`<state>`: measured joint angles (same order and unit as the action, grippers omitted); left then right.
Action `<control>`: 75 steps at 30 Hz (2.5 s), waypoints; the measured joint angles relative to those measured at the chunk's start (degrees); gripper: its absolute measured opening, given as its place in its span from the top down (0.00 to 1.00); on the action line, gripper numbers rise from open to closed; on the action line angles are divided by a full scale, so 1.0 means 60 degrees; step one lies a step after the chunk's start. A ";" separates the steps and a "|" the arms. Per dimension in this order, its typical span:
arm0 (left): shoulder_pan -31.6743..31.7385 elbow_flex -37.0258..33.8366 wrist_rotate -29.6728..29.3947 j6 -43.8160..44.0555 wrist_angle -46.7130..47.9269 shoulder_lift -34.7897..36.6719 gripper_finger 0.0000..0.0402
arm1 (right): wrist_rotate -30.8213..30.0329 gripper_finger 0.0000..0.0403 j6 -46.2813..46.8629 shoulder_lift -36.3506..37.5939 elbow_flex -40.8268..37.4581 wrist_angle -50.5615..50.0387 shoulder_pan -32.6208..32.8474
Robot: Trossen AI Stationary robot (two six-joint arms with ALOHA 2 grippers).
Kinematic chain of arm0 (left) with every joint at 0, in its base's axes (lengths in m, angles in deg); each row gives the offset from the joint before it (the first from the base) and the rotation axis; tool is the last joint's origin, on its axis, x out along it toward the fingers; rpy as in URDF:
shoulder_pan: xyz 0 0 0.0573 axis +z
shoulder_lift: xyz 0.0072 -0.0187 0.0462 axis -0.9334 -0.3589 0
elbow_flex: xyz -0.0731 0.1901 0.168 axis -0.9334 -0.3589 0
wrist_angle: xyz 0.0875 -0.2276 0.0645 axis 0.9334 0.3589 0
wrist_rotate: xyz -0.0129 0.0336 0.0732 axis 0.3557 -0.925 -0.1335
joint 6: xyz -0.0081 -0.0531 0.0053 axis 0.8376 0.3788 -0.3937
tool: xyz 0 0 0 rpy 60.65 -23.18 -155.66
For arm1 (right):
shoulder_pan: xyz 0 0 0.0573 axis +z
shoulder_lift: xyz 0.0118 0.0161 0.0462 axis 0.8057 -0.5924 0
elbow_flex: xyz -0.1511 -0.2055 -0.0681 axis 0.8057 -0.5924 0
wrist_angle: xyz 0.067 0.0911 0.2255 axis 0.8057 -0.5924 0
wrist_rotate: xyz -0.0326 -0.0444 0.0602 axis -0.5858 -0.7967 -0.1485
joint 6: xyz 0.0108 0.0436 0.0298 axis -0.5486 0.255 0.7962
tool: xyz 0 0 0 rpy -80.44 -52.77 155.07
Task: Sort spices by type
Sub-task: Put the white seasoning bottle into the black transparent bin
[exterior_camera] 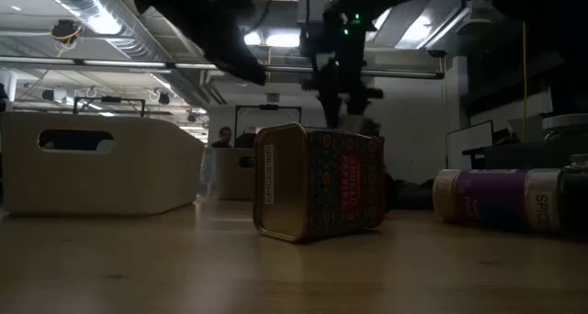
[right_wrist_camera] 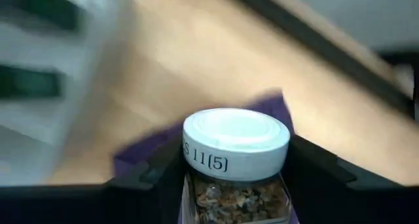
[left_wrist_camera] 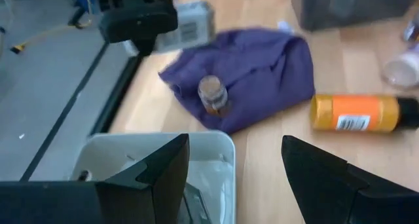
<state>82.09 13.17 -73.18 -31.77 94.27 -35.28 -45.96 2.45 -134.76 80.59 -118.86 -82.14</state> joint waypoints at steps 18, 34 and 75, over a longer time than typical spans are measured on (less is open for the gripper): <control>0.0007 0.0000 -0.0011 0.0078 -0.0033 0.2484 0.43 | 0.3913 0.48 -0.3845 0.0018 0.3272 0.2978 0.0006; -0.0007 0.0000 -0.0022 0.1686 -0.0071 0.2321 0.43 | 0.4105 0.48 -0.5026 0.2419 0.3177 0.2022 0.0272; -0.1634 0.0004 0.0044 0.1549 -0.4880 -0.1563 0.43 | -0.5867 0.46 -0.0181 0.9029 -0.8378 0.5853 0.7686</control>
<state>72.29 13.20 -72.92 -22.47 64.99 -44.65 -81.16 1.36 -80.59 30.32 -83.74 -36.03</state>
